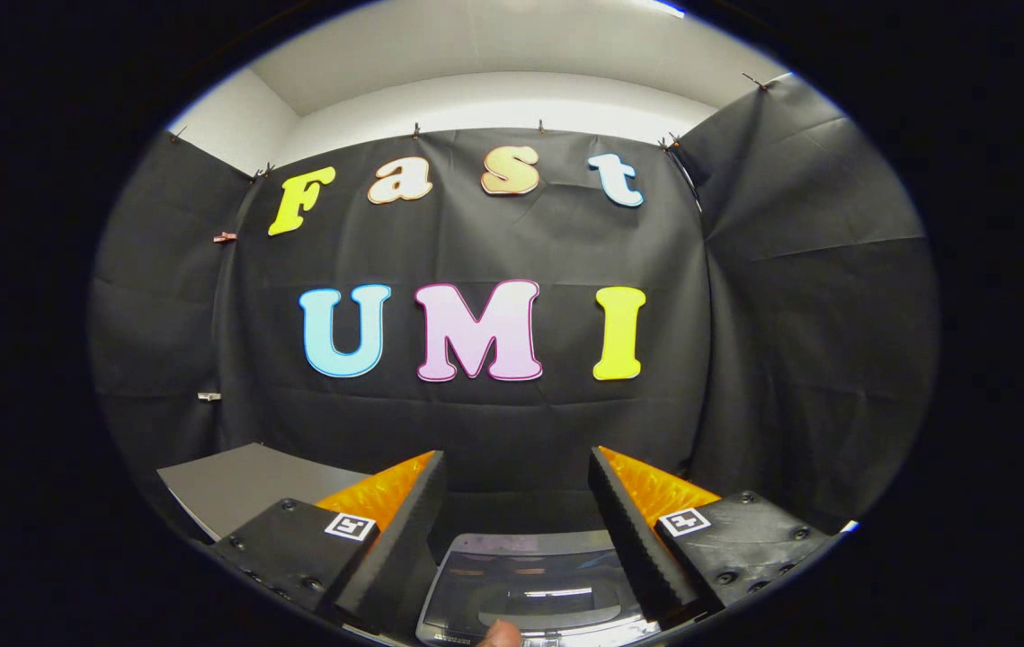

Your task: Put the clothes into the washing machine and then close the washing machine lid.

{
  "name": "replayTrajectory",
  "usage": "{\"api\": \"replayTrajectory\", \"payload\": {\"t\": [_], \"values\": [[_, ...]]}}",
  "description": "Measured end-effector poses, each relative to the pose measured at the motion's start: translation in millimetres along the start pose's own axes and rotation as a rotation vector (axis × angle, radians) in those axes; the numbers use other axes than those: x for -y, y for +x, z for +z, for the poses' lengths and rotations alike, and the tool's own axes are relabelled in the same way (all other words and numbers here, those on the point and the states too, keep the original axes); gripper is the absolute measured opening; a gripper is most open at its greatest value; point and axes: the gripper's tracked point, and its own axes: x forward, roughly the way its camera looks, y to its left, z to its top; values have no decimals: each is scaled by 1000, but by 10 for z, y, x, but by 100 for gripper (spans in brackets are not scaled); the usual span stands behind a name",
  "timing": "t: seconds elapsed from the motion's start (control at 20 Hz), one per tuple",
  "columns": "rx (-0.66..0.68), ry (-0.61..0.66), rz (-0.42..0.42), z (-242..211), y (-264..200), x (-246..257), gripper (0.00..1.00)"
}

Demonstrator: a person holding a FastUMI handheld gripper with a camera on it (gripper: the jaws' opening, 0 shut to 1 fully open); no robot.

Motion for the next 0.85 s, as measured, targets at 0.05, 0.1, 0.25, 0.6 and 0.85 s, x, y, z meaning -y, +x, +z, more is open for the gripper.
{"api": "replayTrajectory", "payload": {"t": [0.05,0.1,0.25,0.6,0.85], "values": [[2,2,-4,8,3,22,98],[0,5,-5,5,6,21,98],[5,9,-9,14,-15,46,98],[16,20,-12,42,-18,23,98],[18,17,-10,67,-27,-5,98]]}}
